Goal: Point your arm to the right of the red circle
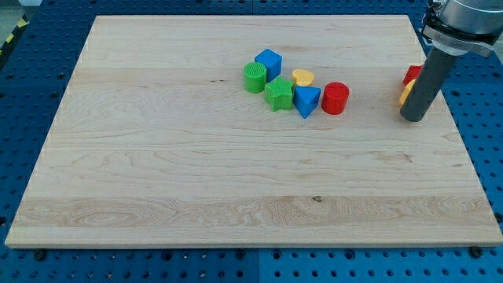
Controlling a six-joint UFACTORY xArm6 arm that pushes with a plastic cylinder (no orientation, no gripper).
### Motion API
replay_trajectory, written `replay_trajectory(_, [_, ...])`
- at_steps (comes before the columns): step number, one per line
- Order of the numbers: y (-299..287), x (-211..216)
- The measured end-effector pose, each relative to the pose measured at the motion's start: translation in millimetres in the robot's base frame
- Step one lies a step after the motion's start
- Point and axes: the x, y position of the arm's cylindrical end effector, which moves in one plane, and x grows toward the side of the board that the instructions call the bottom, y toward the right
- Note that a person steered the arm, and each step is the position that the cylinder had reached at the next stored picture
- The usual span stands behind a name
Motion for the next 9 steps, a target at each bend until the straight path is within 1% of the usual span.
replay_trajectory(3, [-9, 0])
replay_trajectory(4, [-31, -12])
replay_trajectory(6, [-32, -33])
replay_trajectory(9, [-48, -33])
